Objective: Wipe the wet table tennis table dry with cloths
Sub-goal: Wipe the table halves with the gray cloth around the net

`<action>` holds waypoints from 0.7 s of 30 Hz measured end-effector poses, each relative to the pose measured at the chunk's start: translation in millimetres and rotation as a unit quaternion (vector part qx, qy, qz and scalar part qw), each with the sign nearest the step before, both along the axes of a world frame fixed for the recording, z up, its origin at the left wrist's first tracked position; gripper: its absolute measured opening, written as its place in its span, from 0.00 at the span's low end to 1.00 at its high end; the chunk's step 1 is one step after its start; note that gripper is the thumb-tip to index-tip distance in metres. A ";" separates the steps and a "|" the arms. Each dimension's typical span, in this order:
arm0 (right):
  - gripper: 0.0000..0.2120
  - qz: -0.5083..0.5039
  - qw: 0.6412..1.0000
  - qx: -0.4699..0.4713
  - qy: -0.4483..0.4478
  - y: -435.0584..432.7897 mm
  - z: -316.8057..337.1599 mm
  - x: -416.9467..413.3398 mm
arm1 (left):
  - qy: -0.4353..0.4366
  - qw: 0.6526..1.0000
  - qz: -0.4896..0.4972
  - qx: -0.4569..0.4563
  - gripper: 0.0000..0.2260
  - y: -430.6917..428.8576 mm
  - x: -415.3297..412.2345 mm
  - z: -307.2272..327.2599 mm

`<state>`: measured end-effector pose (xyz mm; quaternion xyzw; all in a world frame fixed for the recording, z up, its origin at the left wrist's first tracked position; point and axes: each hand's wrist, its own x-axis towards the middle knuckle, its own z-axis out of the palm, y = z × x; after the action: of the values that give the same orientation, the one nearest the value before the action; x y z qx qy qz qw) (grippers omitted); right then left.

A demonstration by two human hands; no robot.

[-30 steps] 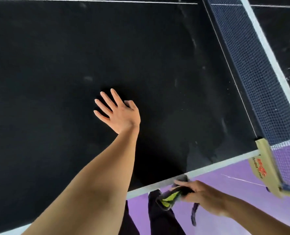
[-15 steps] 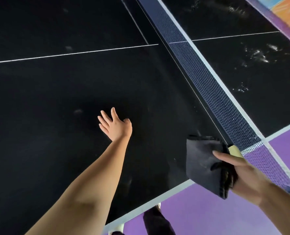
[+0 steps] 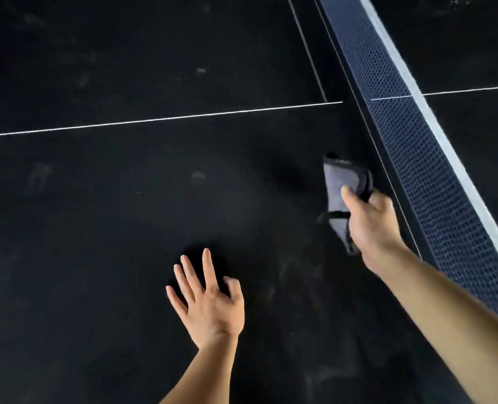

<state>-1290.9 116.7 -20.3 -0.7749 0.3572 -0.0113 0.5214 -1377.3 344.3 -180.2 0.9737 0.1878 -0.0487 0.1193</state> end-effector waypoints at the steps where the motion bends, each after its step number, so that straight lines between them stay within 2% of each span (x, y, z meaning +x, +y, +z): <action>1: 0.14 0.035 0.996 -0.076 -0.017 -10.2 -9.0 29.7 | 0.000 1.000 0.002 0.002 0.31 0.0 0.6 -0.1; 3: 0.16 0.105 0.981 -0.162 -0.006 -23.8 -37.7 87.1 | -0.003 1.000 0.008 0.007 0.31 -1.8 2.4 -0.3; 7: 0.22 0.206 0.940 -0.236 0.132 -16.5 -99.6 181.1 | -0.004 1.000 0.013 0.020 0.31 -1.7 3.2 -2.2; 11: 0.24 0.353 0.862 -0.339 0.131 16.3 -128.0 233.2 | -0.003 0.999 0.011 0.031 0.32 -0.3 3.0 -6.5; 15: 0.23 0.464 0.808 -0.353 0.078 36.0 -130.3 244.2 | -0.005 0.999 0.008 0.032 0.32 -0.2 2.8 -6.0; 21: 0.24 0.562 0.778 -0.281 0.019 21.9 -127.4 174.7 | 0.014 1.000 0.021 0.014 0.31 -3.0 3.4 -2.4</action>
<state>-1116.2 138.6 -147.7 -0.9501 -0.1511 0.1982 0.1876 -1373.8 341.3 -182.7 0.9703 0.2105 -0.0575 0.1044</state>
